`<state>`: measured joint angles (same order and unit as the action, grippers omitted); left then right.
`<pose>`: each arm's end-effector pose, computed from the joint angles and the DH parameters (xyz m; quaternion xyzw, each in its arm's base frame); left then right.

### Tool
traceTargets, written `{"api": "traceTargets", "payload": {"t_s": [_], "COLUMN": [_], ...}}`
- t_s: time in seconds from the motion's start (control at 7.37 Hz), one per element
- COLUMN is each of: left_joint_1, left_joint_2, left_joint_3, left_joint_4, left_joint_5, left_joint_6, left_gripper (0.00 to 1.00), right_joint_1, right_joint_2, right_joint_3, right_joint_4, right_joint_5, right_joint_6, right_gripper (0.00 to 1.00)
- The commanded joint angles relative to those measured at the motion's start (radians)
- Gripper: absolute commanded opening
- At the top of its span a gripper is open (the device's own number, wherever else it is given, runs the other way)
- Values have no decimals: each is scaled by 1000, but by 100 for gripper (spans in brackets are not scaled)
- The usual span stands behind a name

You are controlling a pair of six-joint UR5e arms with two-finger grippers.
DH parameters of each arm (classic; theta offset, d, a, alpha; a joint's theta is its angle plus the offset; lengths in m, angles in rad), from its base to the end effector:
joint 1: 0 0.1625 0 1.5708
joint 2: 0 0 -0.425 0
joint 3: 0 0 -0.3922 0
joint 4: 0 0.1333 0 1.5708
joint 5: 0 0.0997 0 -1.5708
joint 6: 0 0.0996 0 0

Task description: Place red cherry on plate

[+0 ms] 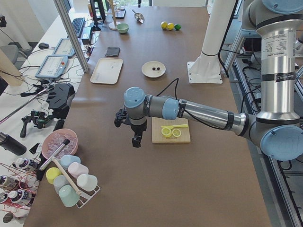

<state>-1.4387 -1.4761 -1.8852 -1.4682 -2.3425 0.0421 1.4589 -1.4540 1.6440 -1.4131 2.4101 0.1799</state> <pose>-0.0040 -0.4544 0.5594 0.0373 0.3778 0.1024 0.9195 -0.0027 -0.5542 0.5391 0.0979 -0.4200 -0.0399 0.9013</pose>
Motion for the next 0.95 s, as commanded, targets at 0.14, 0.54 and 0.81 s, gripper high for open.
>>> {"api": "traceTargets", "payload": {"t_s": [0.14, 0.54, 0.81], "left_joint_1": [1, 1, 1], "left_joint_2": [-4, -6, -7], "left_joint_3": [12, 15, 11], "left_joint_4": [5, 3, 2], "left_joint_5": [0, 0, 0], "left_joint_6": [-1, -1, -4], "left_gripper": [97, 97, 97], "right_joint_1": [0, 0, 0], "right_joint_2": [-12, -58, -71], "right_joint_3": [16, 69, 82], "right_joint_4": [-3, -1, 0], "right_joint_5": [10, 29, 29], "right_joint_6": [1, 1, 1], "right_gripper": [100, 100, 100]}}
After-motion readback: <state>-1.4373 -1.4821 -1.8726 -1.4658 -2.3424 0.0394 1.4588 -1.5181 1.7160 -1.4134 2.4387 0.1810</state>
